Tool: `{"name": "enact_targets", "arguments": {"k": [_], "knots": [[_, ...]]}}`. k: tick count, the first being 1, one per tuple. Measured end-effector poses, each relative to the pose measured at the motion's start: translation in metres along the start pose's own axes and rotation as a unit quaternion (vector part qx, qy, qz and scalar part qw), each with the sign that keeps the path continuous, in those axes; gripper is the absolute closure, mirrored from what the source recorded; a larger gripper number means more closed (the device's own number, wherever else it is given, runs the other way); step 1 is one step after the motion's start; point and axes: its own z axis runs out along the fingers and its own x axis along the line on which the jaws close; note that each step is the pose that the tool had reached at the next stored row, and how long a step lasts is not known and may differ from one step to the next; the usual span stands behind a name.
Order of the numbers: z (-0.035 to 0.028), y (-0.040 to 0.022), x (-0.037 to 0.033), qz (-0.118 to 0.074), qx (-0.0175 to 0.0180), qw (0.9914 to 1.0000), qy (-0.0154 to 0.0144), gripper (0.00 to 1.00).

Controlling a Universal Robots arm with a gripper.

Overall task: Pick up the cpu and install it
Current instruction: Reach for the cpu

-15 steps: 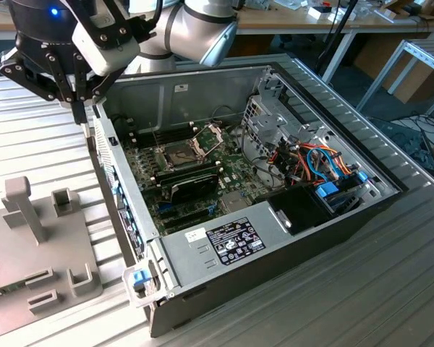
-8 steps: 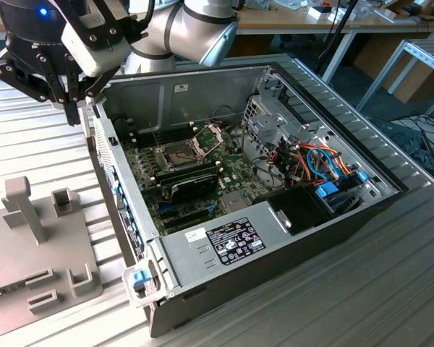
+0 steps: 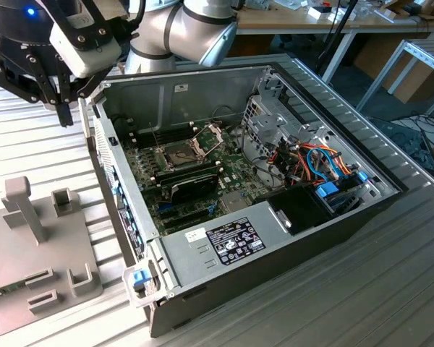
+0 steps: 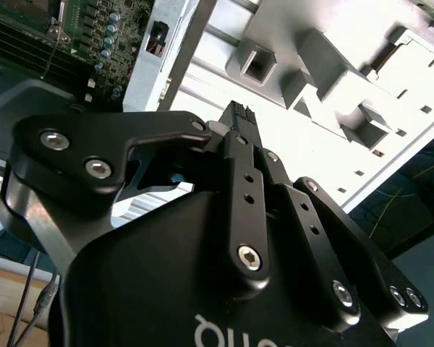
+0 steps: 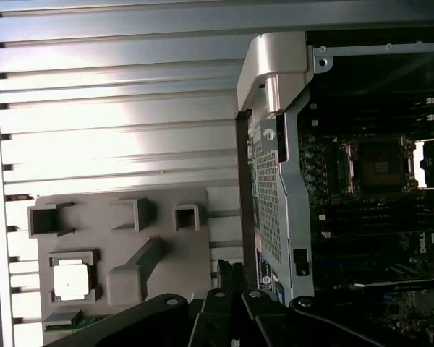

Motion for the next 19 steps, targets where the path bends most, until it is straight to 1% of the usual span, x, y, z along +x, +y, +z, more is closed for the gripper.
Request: {"name": "enact_targets", "arguments": {"k": [14,16,19], "knots": [[-0.0004,-0.0011,0.0148,0.000,0.0000,1.00000,0.0000,0.89],[-0.0005,-0.0014,0.0187,0.000,0.0000,1.00000,0.0000,0.89],[-0.0006,-0.0016,0.0219,0.000,0.0000,1.00000,0.0000,0.89]]}}
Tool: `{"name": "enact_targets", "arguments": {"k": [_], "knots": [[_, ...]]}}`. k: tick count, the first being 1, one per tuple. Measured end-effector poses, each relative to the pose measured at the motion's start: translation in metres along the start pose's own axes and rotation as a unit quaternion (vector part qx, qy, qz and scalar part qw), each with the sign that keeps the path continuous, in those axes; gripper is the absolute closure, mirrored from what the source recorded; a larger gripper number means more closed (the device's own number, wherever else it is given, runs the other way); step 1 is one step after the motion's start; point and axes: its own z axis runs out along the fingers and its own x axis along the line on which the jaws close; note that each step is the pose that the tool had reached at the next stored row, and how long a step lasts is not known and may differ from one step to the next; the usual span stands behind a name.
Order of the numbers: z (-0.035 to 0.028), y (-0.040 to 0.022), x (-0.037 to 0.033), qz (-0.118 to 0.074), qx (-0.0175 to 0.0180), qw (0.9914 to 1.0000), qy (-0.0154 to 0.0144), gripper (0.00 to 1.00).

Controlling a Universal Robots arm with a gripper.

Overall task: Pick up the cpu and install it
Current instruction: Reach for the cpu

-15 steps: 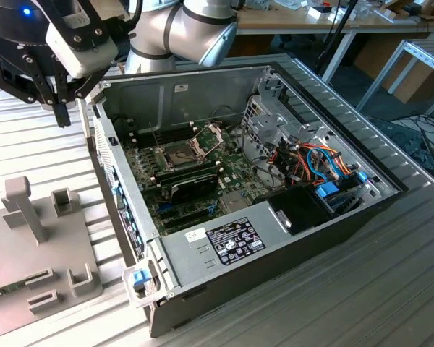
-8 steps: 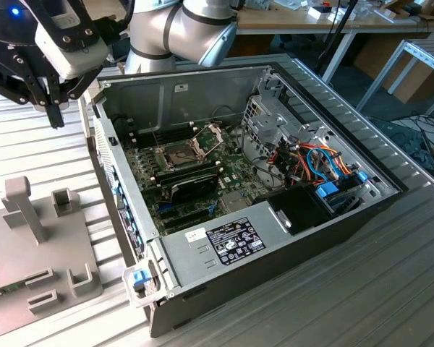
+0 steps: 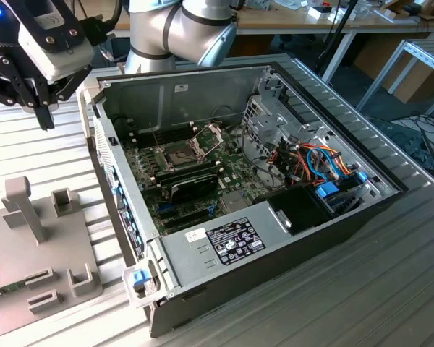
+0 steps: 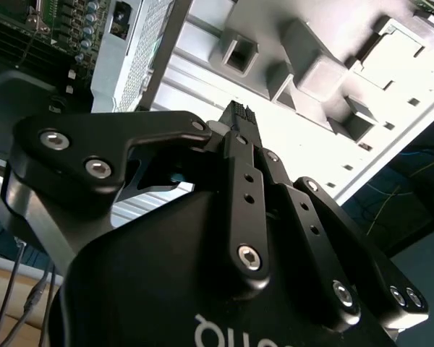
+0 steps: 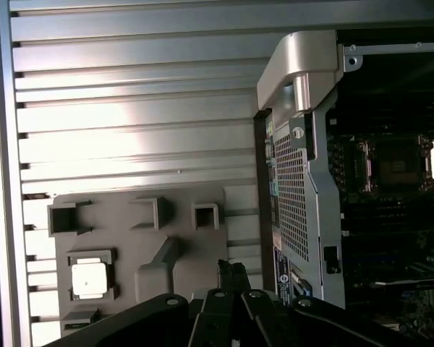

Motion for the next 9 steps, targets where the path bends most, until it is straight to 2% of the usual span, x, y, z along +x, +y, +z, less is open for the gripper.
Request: {"name": "enact_targets", "arguments": {"k": [9], "knots": [[-0.0004,-0.0011,0.0149,0.000,0.0000,1.00000,0.0000,0.89]]}}
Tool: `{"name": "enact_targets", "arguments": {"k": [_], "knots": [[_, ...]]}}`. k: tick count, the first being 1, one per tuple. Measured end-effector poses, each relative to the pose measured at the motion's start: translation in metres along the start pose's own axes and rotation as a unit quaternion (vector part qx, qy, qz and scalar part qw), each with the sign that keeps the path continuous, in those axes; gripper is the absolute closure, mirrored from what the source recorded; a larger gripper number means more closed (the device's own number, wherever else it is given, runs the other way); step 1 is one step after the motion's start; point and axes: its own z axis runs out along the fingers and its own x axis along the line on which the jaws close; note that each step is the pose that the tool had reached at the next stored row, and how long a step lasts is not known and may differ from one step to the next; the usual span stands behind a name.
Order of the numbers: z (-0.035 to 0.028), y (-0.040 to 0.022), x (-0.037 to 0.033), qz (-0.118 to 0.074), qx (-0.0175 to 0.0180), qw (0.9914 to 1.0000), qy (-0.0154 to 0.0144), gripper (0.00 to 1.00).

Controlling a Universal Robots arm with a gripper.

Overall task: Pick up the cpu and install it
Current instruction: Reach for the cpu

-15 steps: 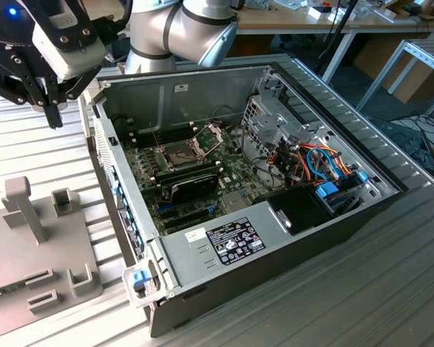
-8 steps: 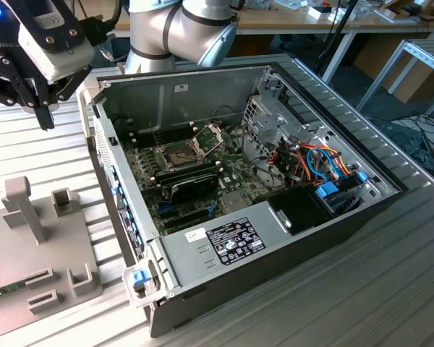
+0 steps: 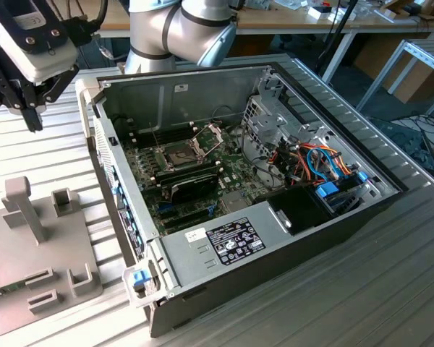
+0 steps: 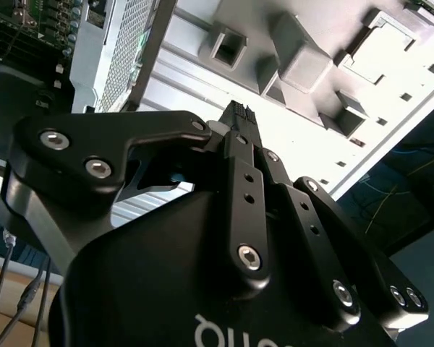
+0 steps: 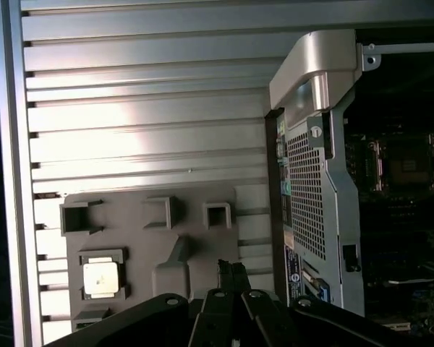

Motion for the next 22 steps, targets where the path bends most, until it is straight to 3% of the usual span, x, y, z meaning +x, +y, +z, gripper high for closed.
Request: {"name": "enact_targets", "arguments": {"k": [22], "knots": [[-0.0008,-0.0036,0.0484,0.000,0.0000,1.00000,0.0000,0.89]]}}
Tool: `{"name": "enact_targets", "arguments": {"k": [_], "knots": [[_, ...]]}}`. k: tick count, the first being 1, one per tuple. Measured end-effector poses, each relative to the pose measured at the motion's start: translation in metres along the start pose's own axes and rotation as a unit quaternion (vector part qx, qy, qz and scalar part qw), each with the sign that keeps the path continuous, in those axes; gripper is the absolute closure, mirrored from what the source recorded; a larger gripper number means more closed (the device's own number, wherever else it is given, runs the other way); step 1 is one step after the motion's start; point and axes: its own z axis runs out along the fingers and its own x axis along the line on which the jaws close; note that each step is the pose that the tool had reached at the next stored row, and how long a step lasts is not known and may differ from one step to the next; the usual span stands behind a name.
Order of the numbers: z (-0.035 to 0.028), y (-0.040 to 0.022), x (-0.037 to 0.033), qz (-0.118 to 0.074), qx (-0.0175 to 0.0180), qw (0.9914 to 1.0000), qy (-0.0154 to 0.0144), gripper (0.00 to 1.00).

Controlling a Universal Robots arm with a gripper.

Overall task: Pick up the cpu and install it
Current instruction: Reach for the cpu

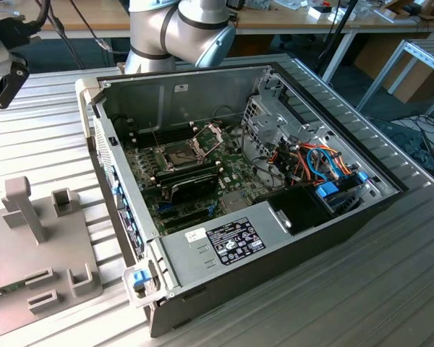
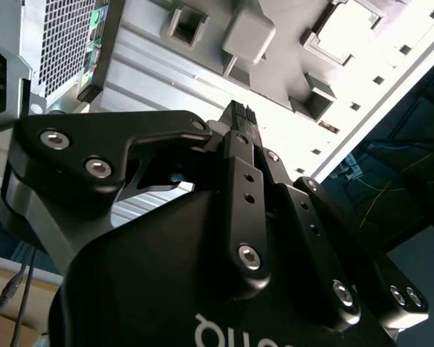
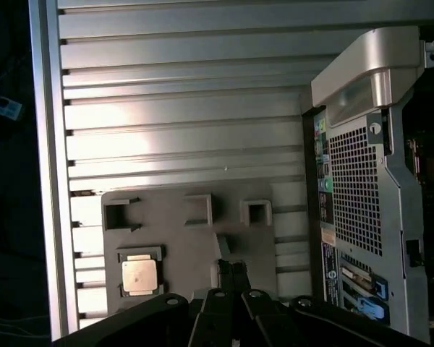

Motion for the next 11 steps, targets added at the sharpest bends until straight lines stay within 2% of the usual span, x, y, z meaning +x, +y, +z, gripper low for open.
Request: {"name": "enact_targets", "arguments": {"k": [8,11], "knots": [[0.0000,-0.0019,0.0257,0.000,0.0000,1.00000,0.0000,0.89],[0.0001,-0.0023,0.0322,0.000,0.0000,1.00000,0.0000,0.89]]}}
